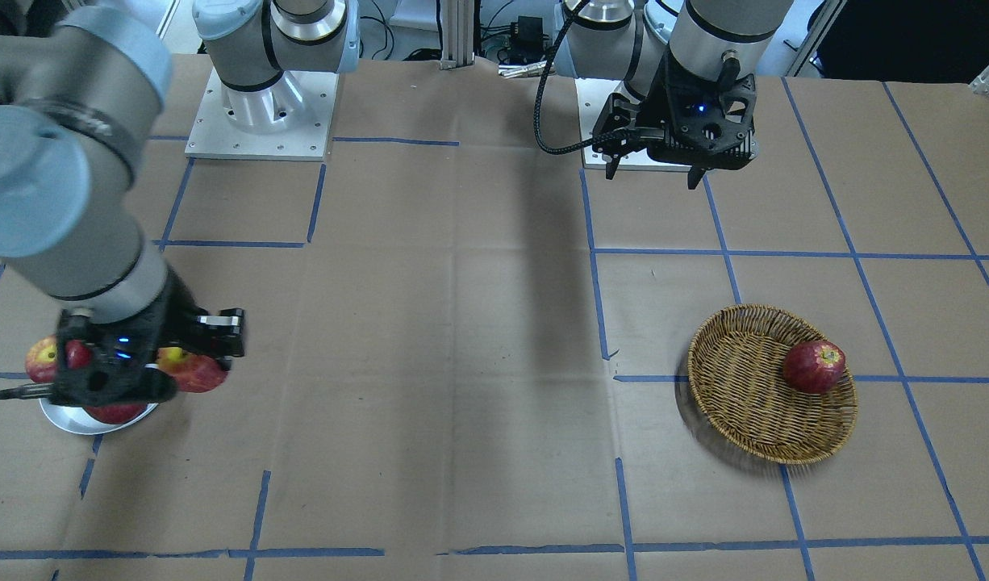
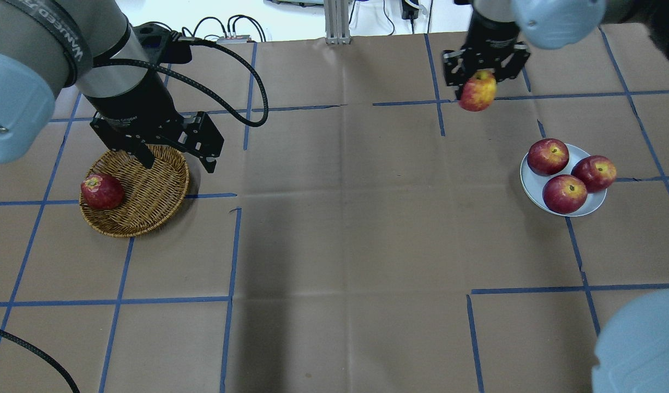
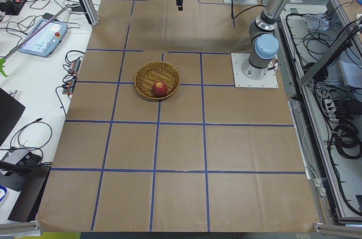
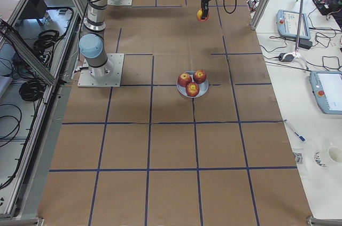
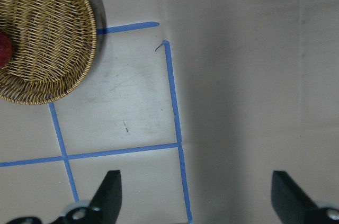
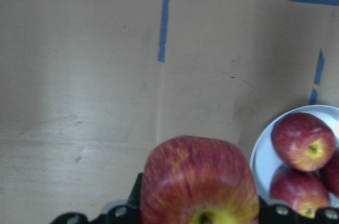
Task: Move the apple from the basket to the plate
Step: 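Lift the apple with the right gripper and carry it to the plate, then lower the apple onto the white plate and open the right gripper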
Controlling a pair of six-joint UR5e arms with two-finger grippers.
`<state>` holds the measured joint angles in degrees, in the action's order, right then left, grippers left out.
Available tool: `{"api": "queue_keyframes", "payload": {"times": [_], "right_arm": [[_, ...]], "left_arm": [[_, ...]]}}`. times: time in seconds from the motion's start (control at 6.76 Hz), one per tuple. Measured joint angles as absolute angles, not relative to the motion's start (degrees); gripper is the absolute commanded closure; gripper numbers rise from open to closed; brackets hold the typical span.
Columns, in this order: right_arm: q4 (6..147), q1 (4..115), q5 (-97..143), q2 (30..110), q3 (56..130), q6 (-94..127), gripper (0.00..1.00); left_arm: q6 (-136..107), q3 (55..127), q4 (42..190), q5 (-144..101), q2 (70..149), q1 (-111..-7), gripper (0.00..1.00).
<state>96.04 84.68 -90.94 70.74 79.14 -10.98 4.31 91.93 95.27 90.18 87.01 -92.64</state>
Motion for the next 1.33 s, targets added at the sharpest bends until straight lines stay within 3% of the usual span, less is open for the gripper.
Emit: {"api": "queue_keyframes", "payload": {"times": [0.44,0.89,1.33], "right_arm": [[99.45,67.75,-89.78,71.39,86.31,-33.85,0.66],[106.84,64.77,-89.01,71.57,94.61,-38.14,0.66],[109.32,64.69,-89.15,71.18,96.54,-38.29,0.65]], "left_arm": [[4.31,91.93,95.27,90.17,87.01,-92.64,0.01],[4.23,91.93,95.27,90.17,87.01,-92.64,0.01],[4.24,91.96,95.27,90.18,87.01,-92.64,0.01]]}}
